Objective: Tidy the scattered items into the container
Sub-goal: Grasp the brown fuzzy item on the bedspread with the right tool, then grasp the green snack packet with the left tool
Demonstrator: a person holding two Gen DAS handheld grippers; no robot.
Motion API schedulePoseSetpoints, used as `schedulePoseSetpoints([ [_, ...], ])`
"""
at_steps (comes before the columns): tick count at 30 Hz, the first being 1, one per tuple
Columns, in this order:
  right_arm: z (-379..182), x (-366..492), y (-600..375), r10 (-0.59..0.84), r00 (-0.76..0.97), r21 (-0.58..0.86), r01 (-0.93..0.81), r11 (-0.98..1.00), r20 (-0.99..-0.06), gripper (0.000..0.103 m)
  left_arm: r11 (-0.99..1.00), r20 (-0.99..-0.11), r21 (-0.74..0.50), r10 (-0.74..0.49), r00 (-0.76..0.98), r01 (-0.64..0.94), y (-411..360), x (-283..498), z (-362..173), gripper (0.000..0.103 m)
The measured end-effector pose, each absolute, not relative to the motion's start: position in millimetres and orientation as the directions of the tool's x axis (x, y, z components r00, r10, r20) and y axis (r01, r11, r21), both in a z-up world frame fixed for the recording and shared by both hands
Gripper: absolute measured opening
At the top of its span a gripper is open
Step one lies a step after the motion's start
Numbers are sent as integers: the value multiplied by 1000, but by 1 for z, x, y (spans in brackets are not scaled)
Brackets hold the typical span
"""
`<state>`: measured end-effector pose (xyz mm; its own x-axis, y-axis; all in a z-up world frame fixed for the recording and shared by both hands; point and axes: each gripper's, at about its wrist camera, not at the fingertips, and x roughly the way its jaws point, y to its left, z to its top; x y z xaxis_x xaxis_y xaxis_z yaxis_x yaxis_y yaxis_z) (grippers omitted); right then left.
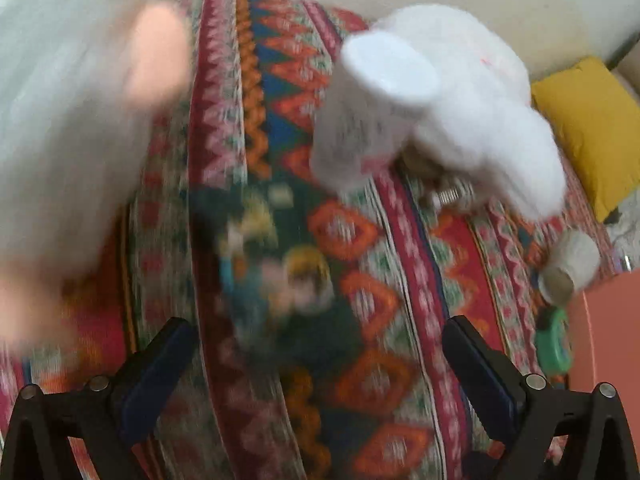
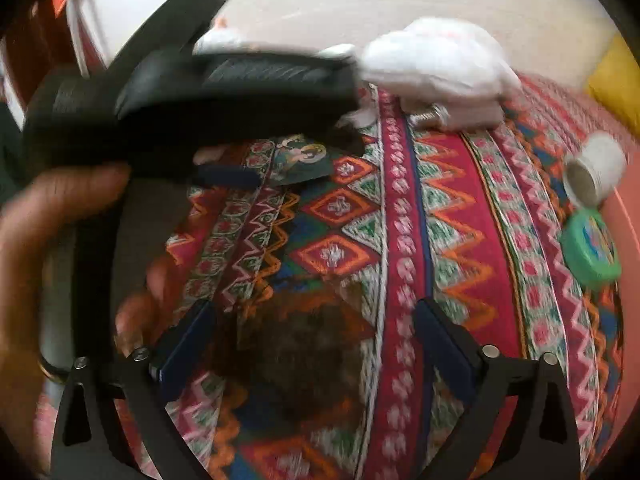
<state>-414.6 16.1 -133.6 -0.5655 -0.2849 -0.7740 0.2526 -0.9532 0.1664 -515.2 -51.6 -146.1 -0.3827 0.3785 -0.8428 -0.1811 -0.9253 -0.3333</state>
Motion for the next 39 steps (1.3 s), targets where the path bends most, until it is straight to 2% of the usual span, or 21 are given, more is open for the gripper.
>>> schedulePoseSetpoints([
  [1,-134,-417,12,-268,-567,135,266,-954,-779,74,-932,-849,-302,358,-388,-198,-47,-517,-148,101],
  [2,-132,-416,10,-258,-572,110,280,-954,-778,59,-939,-856,-267,335,-395,-216,-42,-517,-150,101],
  [3,-130,-417,11,-273,-563,120,294,-948,-780,31,-950,-865,-209,290,-410,-232,-37,-513,-150,94],
  [4,-128,-417,13,-288,-554,129,308,-943,-781,23,-959,-870,-157,248,-426,-237,-33,-509,-149,79],
  [5,-127,-417,20,-301,-541,159,293,-943,-785,22,-965,-869,-119,215,-446,-232,-34,-503,-148,70],
  [6,-127,-417,27,-313,-528,188,278,-942,-789,20,-968,-864,-123,214,-456,-221,-39,-497,-146,55],
  [7,-126,-416,33,-327,-519,216,264,-940,-790,19,-965,-857,-169,244,-453,-200,-48,-490,-143,48],
  [8,-125,-415,40,-341,-510,243,250,-937,-790,17,-959,-849,-224,281,-448,-175,-59,-482,-140,46],
  [9,-123,-413,46,-356,-500,271,237,-933,-790,15,-953,-839,-261,302,-453,-151,-70,-471,-137,33],
  [10,-120,-409,53,-369,-499,291,229,-929,-784,14,-953,-835,-272,302,-460,-133,-78,-458,-134,14],
  [11,-116,-406,60,-381,-498,311,221,-924,-779,14,-954,-832,-275,297,-468,-117,-85,-446,-131,4],
  [17,-85,-372,72,-418,-522,333,253,-908,-744,13,-941,-791,-330,321,-520,-79,-119,-360,-115,4],
  [26,-54,-329,69,-478,-533,334,348,-876,-698,13,-917,-742,-394,360,-565,-68,-141,-280,-78,5],
  [27,-52,-325,69,-478,-535,328,355,-876,-697,13,-915,-746,-399,358,-562,-54,-142,-276,-79,9],
  [28,-52,-324,70,-478,-537,326,357,-875,-695,13,-912,-746,-410,349,-567,-23,-150,-274,-80,33],
  [29,-54,-324,71,-479,-536,332,351,-876,-695,13,-906,-745,-423,338,-575,15,-160,-273,-82,52],
  [30,-53,-321,72,-483,-531,343,346,-874,-696,13,-893,-744,-442,315,-589,81,-168,-275,-85,88],
  [31,-55,-322,73,-493,-523,358,342,-869,-695,13,-879,-744,-457,295,-599,134,-173,-280,-88,99],
  [34,-54,-324,76,-505,-517,375,340,-862,-691,13,-866,-767,-450,252,-591,216,-167,-304,-96,99],
  [39,-51,-330,83,-511,-520,382,341,-859,-684,13,-921,-849,-302,141,-510,247,-121,-367,-114,100],
])
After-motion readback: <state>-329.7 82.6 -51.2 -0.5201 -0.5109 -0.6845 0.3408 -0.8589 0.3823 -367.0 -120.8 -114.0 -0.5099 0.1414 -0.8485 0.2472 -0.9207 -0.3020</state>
